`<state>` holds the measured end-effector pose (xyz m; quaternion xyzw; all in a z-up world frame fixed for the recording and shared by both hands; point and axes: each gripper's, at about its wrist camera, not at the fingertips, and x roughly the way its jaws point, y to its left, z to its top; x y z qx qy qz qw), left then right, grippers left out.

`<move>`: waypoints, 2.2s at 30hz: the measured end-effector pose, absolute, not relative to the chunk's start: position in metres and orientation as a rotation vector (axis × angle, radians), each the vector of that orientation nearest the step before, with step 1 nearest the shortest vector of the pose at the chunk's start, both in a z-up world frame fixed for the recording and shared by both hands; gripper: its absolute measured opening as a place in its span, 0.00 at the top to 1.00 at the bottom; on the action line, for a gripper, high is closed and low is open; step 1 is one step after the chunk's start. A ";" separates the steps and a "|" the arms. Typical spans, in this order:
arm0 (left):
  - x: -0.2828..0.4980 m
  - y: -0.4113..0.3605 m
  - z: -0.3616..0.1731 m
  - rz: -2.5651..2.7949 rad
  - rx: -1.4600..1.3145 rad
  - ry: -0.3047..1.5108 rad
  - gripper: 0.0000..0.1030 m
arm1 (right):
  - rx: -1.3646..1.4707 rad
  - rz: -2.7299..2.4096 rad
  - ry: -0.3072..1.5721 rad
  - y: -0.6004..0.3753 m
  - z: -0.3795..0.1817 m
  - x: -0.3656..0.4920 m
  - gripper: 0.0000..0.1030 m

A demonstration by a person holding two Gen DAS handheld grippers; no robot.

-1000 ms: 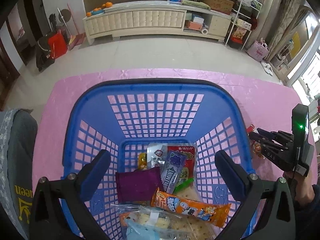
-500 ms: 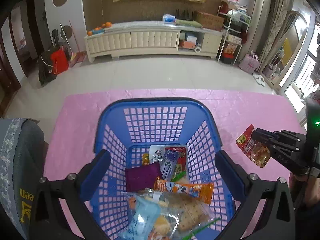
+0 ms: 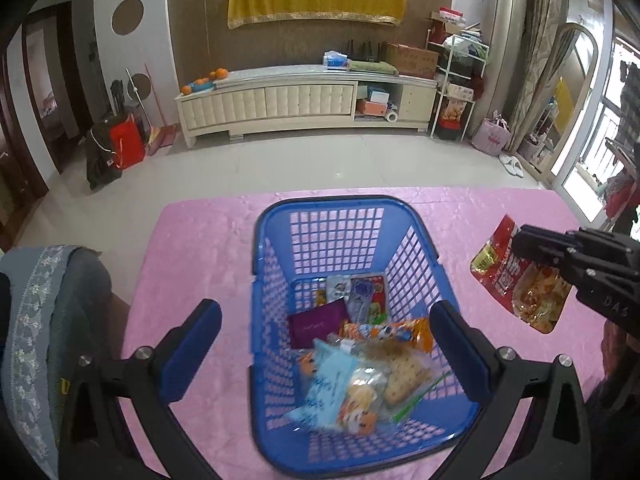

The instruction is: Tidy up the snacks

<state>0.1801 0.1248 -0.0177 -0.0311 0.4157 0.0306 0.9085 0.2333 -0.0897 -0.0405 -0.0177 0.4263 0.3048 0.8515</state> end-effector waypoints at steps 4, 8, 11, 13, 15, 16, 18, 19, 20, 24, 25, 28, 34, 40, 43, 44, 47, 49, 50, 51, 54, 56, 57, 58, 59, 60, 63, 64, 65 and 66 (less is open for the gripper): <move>0.166 0.133 -0.014 0.070 -0.069 0.845 0.00 | -0.044 0.678 0.893 -0.070 -0.036 0.227 0.86; 0.159 0.140 -0.016 0.074 -0.052 0.847 0.00 | -0.056 0.701 0.899 -0.053 -0.039 0.223 0.86; 0.157 0.146 -0.019 0.085 -0.047 0.854 0.00 | -0.070 0.721 0.914 -0.038 -0.046 0.225 0.86; 0.156 0.151 -0.021 0.086 -0.057 0.857 0.00 | -0.081 0.728 0.928 -0.029 -0.053 0.226 0.86; 0.156 0.155 -0.024 0.090 -0.063 0.858 0.00 | -0.088 0.735 0.943 -0.021 -0.059 0.227 0.86; 0.156 0.157 -0.025 0.090 -0.063 0.860 0.00 | -0.094 0.738 0.951 -0.016 -0.064 0.229 0.86; 0.158 0.159 -0.028 0.087 -0.059 0.867 0.00 | -0.106 0.741 0.963 -0.011 -0.071 0.229 0.86; 0.159 0.160 -0.030 0.087 -0.056 0.870 0.00 | -0.115 0.742 0.974 -0.007 -0.076 0.231 0.86; 0.161 0.161 -0.034 0.090 -0.055 0.877 0.00 | -0.121 0.741 0.982 -0.006 -0.079 0.231 0.86; 0.164 0.164 -0.041 0.089 -0.072 0.889 0.00 | -0.138 0.728 1.005 -0.001 -0.090 0.238 0.86; 0.165 0.164 -0.042 0.089 -0.078 0.891 0.00 | -0.142 0.726 1.008 -0.001 -0.093 0.239 0.86; 0.166 0.165 -0.046 0.086 -0.091 0.892 0.00 | -0.158 0.715 1.012 -0.001 -0.097 0.239 0.86; 0.166 0.163 -0.048 0.081 -0.088 0.889 0.00 | -0.174 0.718 0.995 -0.002 -0.095 0.233 0.82; 0.164 0.160 -0.043 0.071 -0.088 0.879 0.00 | -0.178 0.687 0.990 -0.005 -0.091 0.231 0.47; 0.161 0.157 -0.041 0.069 -0.090 0.872 0.00 | -0.169 0.693 0.972 -0.008 -0.085 0.227 0.26; 0.160 0.156 -0.039 0.069 -0.090 0.869 0.00 | -0.175 0.688 0.968 -0.008 -0.083 0.226 0.24; 0.155 0.154 -0.034 0.062 -0.092 0.853 0.00 | -0.186 0.675 0.955 -0.009 -0.077 0.222 0.21; 0.151 0.151 -0.032 0.061 -0.093 0.841 0.00 | -0.186 0.662 0.936 -0.013 -0.072 0.218 0.20; 0.150 0.150 -0.030 0.061 -0.092 0.837 0.00 | -0.184 0.653 0.928 -0.015 -0.069 0.216 0.20; 0.148 0.148 -0.028 0.060 -0.093 0.832 0.00 | -0.178 0.646 0.918 -0.018 -0.066 0.214 0.20; 0.142 0.144 -0.024 0.061 -0.091 0.819 0.00 | -0.175 0.631 0.907 -0.026 -0.058 0.207 0.17; 0.132 0.140 -0.017 0.084 -0.086 0.782 0.00 | -0.171 0.626 0.898 -0.030 -0.055 0.201 0.08; 0.127 0.139 -0.014 0.085 -0.090 0.764 0.00 | -0.174 0.619 0.893 -0.032 -0.052 0.198 0.06; 0.122 0.138 -0.011 0.081 -0.099 0.750 0.00 | -0.166 0.609 0.884 -0.037 -0.049 0.193 0.02; 0.118 0.137 -0.008 0.076 -0.113 0.738 0.00 | -0.151 0.603 0.873 -0.041 -0.047 0.190 0.00; 0.113 0.135 -0.006 0.073 -0.120 0.730 0.00 | -0.132 0.601 0.865 -0.045 -0.044 0.186 0.00; 0.100 0.126 0.000 0.078 -0.122 0.707 0.00 | -0.107 0.583 0.853 -0.057 -0.036 0.176 0.00; 0.095 0.123 0.001 0.077 -0.124 0.699 0.00 | -0.105 0.575 0.842 -0.062 -0.032 0.170 0.00; 0.091 0.120 0.003 0.072 -0.127 0.692 0.00 | -0.103 0.570 0.834 -0.068 -0.029 0.165 0.00; 0.086 0.116 0.005 0.077 -0.119 0.679 0.00 | -0.100 0.568 0.832 -0.070 -0.027 0.162 0.00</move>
